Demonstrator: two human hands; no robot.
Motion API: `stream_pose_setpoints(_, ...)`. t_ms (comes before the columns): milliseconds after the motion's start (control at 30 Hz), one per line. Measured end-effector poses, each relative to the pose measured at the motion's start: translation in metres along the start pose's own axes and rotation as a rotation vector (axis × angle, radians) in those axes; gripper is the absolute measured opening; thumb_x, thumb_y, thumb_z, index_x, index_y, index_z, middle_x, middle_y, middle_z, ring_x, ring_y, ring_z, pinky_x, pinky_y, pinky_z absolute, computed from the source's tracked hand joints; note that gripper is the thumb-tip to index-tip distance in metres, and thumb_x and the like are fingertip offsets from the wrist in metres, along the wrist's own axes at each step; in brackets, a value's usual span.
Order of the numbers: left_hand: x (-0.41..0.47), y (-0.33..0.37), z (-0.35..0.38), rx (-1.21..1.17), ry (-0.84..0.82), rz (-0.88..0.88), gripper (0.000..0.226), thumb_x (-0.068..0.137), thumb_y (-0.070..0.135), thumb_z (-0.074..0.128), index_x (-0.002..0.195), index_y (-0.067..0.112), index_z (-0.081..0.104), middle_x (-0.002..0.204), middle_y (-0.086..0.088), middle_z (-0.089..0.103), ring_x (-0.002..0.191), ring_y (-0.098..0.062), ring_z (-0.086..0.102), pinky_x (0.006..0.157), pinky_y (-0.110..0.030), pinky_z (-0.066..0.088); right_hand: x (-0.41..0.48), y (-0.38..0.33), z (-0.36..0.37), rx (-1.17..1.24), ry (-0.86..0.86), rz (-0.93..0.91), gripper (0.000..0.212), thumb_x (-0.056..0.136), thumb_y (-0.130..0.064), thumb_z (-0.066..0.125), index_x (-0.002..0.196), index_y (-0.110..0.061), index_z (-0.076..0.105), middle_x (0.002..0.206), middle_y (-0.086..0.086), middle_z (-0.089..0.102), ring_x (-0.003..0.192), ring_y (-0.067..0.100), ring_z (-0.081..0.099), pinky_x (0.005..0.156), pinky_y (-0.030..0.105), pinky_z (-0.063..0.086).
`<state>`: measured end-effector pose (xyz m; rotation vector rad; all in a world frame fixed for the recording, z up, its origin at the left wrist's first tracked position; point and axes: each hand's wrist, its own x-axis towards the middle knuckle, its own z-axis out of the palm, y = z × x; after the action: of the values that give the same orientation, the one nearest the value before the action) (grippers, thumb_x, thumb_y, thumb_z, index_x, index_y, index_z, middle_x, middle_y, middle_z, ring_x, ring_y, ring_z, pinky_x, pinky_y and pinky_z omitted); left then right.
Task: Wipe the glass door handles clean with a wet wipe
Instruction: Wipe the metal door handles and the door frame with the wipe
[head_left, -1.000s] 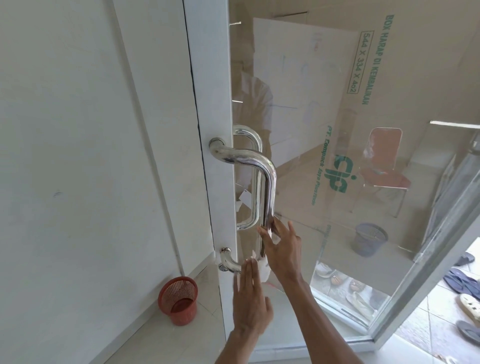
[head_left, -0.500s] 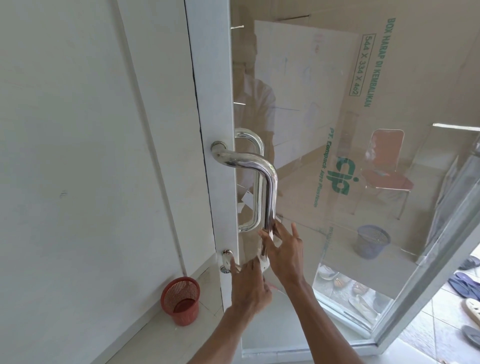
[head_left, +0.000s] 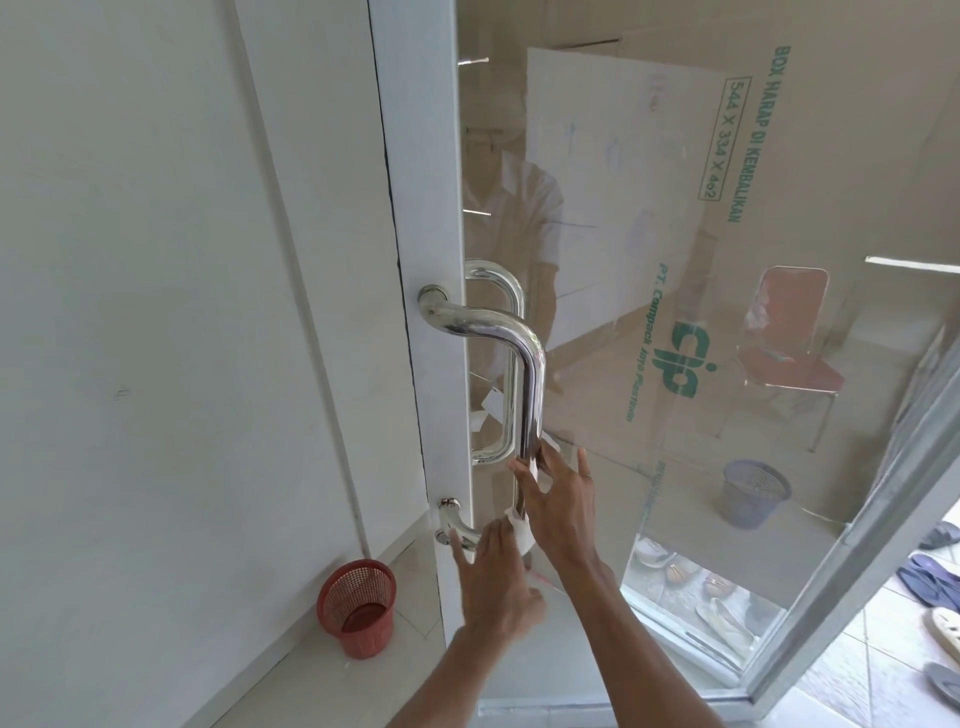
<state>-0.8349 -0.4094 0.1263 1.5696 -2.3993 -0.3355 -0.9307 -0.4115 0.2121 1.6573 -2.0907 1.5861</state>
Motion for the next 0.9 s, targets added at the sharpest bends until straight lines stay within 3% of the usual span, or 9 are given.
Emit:
stream_pose_setpoints(100,0.010,0.027,-0.009,-0.374,0.014,-0.117,0.084,0.079,0.038,0.060,0.150,0.011,0.022,0.149,0.003,0.043,0.142,-0.013,0.035,0.121,-0.053,0.003,0.004,0.000,-0.005,-0.014,-0.013,0.018,0.041,0.090,-0.055,0.050,0.111,-0.022,0.065,0.077,-0.009,0.071,0.076,0.013,0.064,0.120,0.035,0.016)
stream_pose_setpoints(200,0.016,0.036,-0.033,-0.795,0.099,-0.100,0.077,0.078,0.049,0.066,0.142,0.018,0.034,0.133,0.006,0.057,0.126,-0.014,0.054,0.109,-0.041,0.041,0.008,0.000,-0.013,0.070,-0.058,0.004,0.048,0.093,-0.062,0.038,0.115,-0.029,0.065,0.075,-0.011,0.071,0.088,0.003,0.064,0.107,0.005,0.013)
stream_pose_setpoints(300,0.022,0.048,-0.065,-0.864,0.188,-0.068,0.073,0.077,0.053,0.068,0.138,0.024,0.039,0.119,0.018,0.059,0.116,-0.008,0.058,0.093,-0.024,0.049,0.011,0.000,-0.019,0.187,-0.102,0.056,0.054,0.099,-0.061,0.025,0.103,-0.027,0.067,0.078,0.003,0.070,0.080,0.008,0.064,0.091,0.014,0.035)
stream_pose_setpoints(367,0.027,0.057,-0.090,-0.892,0.238,-0.023,0.059,0.079,0.029,0.070,0.132,0.029,0.044,0.107,0.029,0.058,0.108,-0.001,0.059,0.086,-0.015,0.048,0.019,-0.003,-0.024,0.260,-0.068,0.118,0.069,0.096,-0.066,0.019,0.099,-0.020,0.071,0.087,0.012,0.070,0.082,0.016,0.065,0.080,0.023,0.047)
stream_pose_setpoints(500,0.049,0.081,-0.156,-1.106,0.281,0.096,0.053,0.072,0.002,0.063,0.122,0.018,0.054,0.110,0.003,0.067,0.103,-0.009,0.065,0.089,-0.027,0.054,0.037,-0.016,-0.033,0.367,-0.006,0.195,0.067,0.094,-0.068,0.020,0.100,-0.027,0.072,0.089,-0.010,0.070,0.088,0.007,0.065,0.082,0.029,0.049)
stream_pose_setpoints(633,0.062,0.101,-0.193,-1.251,0.344,0.058,0.057,0.059,0.003,0.056,0.114,0.009,0.048,0.075,0.001,0.058,0.058,-0.010,0.057,0.056,-0.032,0.051,0.042,-0.026,-0.037,0.352,0.051,0.204,0.049,0.102,-0.047,0.026,0.081,-0.033,0.067,0.075,-0.012,0.066,0.073,0.005,0.062,0.075,0.036,0.051)
stream_pose_setpoints(733,0.038,0.100,-0.163,-1.215,0.321,0.053,0.036,0.076,0.009,0.056,0.110,0.015,0.050,0.077,-0.005,0.057,0.067,-0.020,0.056,0.073,-0.049,0.054,0.032,-0.033,-0.043,0.330,0.049,0.161,0.034,0.097,-0.031,0.038,0.071,-0.029,0.059,0.060,-0.008,0.061,0.055,0.008,0.053,0.053,0.035,0.044)
stream_pose_setpoints(800,0.017,0.096,-0.144,-1.323,0.240,0.027,0.029,0.083,0.019,0.052,0.111,0.016,0.054,0.093,-0.010,0.063,0.088,-0.025,0.062,0.090,-0.055,0.050,0.018,-0.031,-0.044,0.280,-0.018,0.088,0.026,0.093,-0.019,0.040,0.085,-0.025,0.064,0.072,-0.006,0.068,0.065,0.009,0.060,0.069,0.032,0.049)
stream_pose_setpoints(900,0.004,0.099,-0.150,-1.457,0.226,0.040,0.042,0.086,0.035,0.053,0.125,0.021,0.054,0.122,-0.013,0.062,0.120,-0.033,0.055,0.106,-0.052,0.042,-0.002,-0.020,-0.040,0.114,-0.116,-0.012,0.023,0.092,-0.015,0.045,0.099,-0.025,0.065,0.089,-0.013,0.070,0.086,0.003,0.061,0.106,0.031,0.032)
